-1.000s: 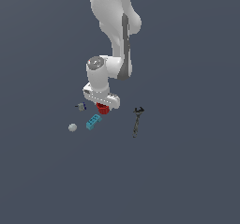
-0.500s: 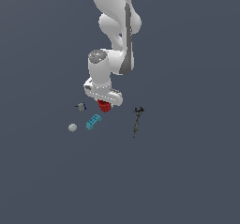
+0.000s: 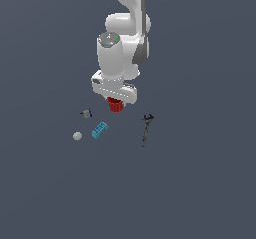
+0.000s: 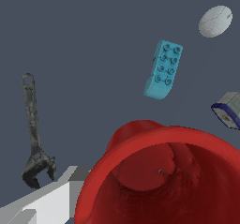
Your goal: Pick up a designated object from a clutter of objects.
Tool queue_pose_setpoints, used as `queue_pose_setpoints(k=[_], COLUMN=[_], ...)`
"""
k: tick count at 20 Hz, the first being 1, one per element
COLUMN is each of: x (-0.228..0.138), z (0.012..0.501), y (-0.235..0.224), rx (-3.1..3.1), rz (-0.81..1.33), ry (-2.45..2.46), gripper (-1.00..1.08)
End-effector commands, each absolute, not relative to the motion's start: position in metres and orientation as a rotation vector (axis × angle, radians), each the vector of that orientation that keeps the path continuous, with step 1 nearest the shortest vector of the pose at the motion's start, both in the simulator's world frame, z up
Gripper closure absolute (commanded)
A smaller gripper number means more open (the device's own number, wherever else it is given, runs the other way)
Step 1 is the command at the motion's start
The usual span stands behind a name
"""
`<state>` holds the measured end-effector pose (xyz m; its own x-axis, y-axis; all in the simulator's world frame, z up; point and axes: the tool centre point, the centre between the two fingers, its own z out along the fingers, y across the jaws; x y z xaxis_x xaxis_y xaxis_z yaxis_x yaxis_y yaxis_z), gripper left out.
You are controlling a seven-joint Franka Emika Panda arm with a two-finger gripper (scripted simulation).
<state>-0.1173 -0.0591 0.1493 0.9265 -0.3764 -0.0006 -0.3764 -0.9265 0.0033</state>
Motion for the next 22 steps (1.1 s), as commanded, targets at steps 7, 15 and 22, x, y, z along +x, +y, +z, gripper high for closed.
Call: queue_pose_setpoints(k=[7,15,22], x=[-0.111,-0.105,-0.097], z=[0.223,0.294,0.352], y=[-0.033,-0.006,0.017], rx=[3.078,3.08,3.082], rz=[0.001,0.001,0.0], ry=[-0.602,-0.601,-0.6], gripper=[1.08,1.08,1.08])
